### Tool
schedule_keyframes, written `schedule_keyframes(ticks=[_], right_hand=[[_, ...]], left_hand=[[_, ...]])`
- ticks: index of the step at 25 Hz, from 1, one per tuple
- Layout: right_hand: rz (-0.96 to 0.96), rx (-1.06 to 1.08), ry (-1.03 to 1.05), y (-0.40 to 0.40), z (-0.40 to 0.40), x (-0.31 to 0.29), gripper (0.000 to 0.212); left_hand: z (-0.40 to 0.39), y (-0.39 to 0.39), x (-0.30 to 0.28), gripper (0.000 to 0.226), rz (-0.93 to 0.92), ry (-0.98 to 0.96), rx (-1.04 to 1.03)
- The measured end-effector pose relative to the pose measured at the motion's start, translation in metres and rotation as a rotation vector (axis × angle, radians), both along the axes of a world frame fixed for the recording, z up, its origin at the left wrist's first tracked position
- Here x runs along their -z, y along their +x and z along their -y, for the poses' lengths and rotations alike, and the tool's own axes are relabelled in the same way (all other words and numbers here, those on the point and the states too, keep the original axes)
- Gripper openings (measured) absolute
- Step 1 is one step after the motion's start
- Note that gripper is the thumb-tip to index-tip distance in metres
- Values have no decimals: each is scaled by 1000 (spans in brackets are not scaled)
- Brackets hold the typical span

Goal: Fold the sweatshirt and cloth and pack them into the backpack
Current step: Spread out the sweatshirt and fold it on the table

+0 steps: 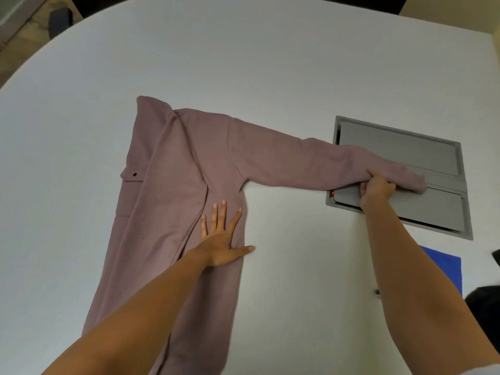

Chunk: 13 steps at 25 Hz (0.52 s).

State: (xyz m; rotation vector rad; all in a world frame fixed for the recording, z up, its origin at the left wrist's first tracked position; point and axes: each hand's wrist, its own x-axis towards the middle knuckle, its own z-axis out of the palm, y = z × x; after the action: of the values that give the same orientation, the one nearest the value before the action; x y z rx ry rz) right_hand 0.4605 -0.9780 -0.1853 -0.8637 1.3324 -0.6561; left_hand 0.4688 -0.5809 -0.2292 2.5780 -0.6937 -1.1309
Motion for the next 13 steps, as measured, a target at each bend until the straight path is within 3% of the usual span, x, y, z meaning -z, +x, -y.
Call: schedule_keyframes(ticks=[2,4,7,8,10,12,13], right_hand=[[71,-77,-235,4,-25,-8,69],[9,-263,-561,3,-56,-14,62],[-161,-728,-1091,-8,-112,-11,25],[-179,-888,-1303,-14,-128,-4,17],[-177,-1246,-1686,-29,-158,18,40],[-246,-1522,-1893,-43,-172,45,62],[-261,-1569,-1912,-49,-177,53,65]], left_hand=[[1,0,-3,109,2,4,-12],[2,0,-6,105,-5,1,-39],[7,6,-15,84,-44,-115,-185],[10,9,-25,73,-77,-255,-353],[11,12,-47,61,-252,-688,-949],[4,15,-58,71,-529,-967,-1432],[-5,14,-55,78,-620,-984,-1537]])
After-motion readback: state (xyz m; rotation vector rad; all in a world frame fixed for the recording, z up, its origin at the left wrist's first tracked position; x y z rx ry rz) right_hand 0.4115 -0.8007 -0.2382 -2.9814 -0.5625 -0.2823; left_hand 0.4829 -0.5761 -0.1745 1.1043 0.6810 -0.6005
